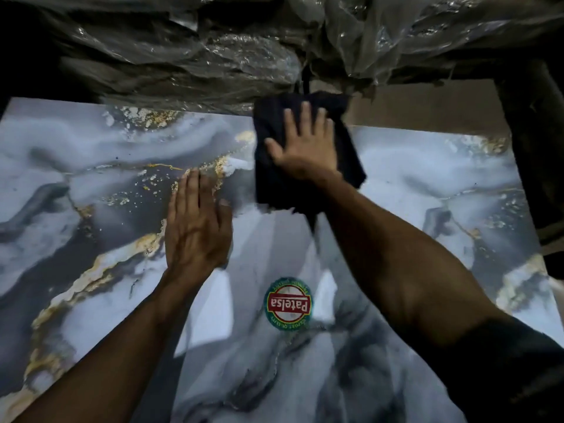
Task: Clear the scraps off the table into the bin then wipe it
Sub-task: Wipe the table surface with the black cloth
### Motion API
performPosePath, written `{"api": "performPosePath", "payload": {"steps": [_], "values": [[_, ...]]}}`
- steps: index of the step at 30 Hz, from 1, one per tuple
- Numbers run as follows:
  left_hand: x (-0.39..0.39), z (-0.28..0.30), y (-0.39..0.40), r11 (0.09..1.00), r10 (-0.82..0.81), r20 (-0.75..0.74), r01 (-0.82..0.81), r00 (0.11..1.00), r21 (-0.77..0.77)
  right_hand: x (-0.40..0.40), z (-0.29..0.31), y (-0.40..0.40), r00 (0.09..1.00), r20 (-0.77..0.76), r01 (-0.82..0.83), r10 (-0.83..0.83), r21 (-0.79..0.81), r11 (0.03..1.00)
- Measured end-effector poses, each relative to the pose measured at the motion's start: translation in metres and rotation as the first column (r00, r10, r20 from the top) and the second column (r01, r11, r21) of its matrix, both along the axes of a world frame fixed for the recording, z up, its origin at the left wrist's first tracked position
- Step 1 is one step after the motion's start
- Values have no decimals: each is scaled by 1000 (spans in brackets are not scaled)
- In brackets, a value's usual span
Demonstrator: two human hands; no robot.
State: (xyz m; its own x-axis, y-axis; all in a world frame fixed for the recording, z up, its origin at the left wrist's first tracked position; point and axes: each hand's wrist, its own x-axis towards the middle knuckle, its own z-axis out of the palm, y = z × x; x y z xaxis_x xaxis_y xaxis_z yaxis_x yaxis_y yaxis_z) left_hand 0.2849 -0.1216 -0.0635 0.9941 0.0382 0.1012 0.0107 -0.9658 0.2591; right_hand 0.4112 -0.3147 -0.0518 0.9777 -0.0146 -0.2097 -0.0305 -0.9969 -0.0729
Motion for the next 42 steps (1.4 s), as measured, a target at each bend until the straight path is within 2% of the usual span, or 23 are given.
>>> {"api": "performPosePath", "payload": {"steps": [3,6,10,14,17,19,26,29,32,34,37,40,42], "values": [[0,1,-1,998,60,-14,-60,998,-9,-8,1,58,982,-5,-186,187,29,982],[-1,1,-3,997,72,-56,-72,996,2,-28,0,46,966,13,-257,257,48,965],[0,1,-3,998,70,-102,-69,992,7,-46,-1,-47,998,45,33,-34,25,999],[-1,2,-3,998,67,-94,-66,993,6,-70,1,-147,933,77,355,-352,-33,934],[-2,-1,-3,998,54,-58,-54,997,12,-68,4,-170,880,21,475,-474,-26,880],[-2,-3,-2,999,43,-45,-42,998,17,-56,5,-158,873,16,488,-488,-10,873],[-2,-6,-1,998,53,3,-53,999,28,-14,0,-5,993,26,116,-117,21,993],[0,-3,-1,997,70,-27,-69,997,17,-25,0,48,995,4,-96,96,64,993],[2,0,0,997,71,-77,-71,995,0,-31,1,44,980,-30,-194,198,89,977],[2,0,1,998,63,-69,-63,996,-4,-30,3,14,993,-21,-118,120,78,990],[1,-1,3,999,49,-79,-49,996,0,-31,1,-53,992,41,119,-120,36,992],[2,-2,3,999,51,-87,-50,995,14,-44,2,-126,932,56,359,-359,9,933],[1,-2,1,999,46,-85,-46,995,10,-59,3,-162,851,37,524,-524,6,852]]}}
